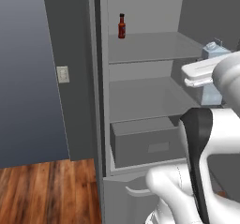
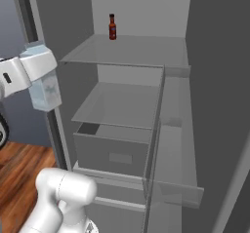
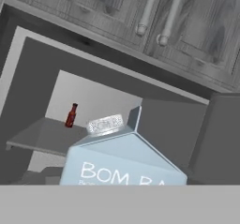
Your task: Take out the milk from the fridge and place it on the tray on the counter. Then take the sugar cube near the tray and place it in the tray.
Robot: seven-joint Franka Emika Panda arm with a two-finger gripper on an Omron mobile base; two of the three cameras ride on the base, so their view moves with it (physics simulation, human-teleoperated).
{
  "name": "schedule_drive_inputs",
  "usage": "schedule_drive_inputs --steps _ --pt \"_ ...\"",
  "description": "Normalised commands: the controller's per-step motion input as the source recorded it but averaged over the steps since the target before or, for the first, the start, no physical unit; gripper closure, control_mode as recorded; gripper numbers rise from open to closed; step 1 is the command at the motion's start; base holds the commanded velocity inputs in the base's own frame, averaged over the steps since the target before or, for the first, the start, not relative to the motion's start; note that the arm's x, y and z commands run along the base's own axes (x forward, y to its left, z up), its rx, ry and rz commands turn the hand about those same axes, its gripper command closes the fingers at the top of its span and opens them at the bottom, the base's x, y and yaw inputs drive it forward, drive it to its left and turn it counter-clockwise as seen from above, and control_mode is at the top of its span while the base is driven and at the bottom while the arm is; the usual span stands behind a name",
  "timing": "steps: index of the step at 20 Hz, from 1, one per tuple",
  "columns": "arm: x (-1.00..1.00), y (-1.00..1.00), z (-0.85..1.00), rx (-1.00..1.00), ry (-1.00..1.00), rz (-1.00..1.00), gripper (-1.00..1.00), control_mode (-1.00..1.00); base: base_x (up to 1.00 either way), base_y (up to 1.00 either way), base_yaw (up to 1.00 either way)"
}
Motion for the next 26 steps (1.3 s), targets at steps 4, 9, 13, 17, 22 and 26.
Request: schedule_drive_inputs --steps 4,9,13,17,22,26 --pt "0.00 0.00 -0.35 0.00 0.02 0.01 1.00 -1.00 0.00 0.00 0.00" --pt "-0.01 -0.03 -0.29 0.00 0.04 0.04 1.00 -1.00 0.00 0.00 0.00" --pt "-0.33 -0.01 -0.10 0.00 0.01 0.02 1.00 -1.00 0.00 0.00 0.00" --pt "-0.18 0.00 -0.14 -0.01 0.06 0.00 1.00 1.00 -0.71 0.06 0.02" --pt "0.00 0.00 0.00 0.00 0.00 0.00 1.00 1.00 -1.00 0.20 0.17" --pt "0.00 0.00 0.00 0.00 0.00 0.00 1.00 1.00 -1.00 0.42 0.19"
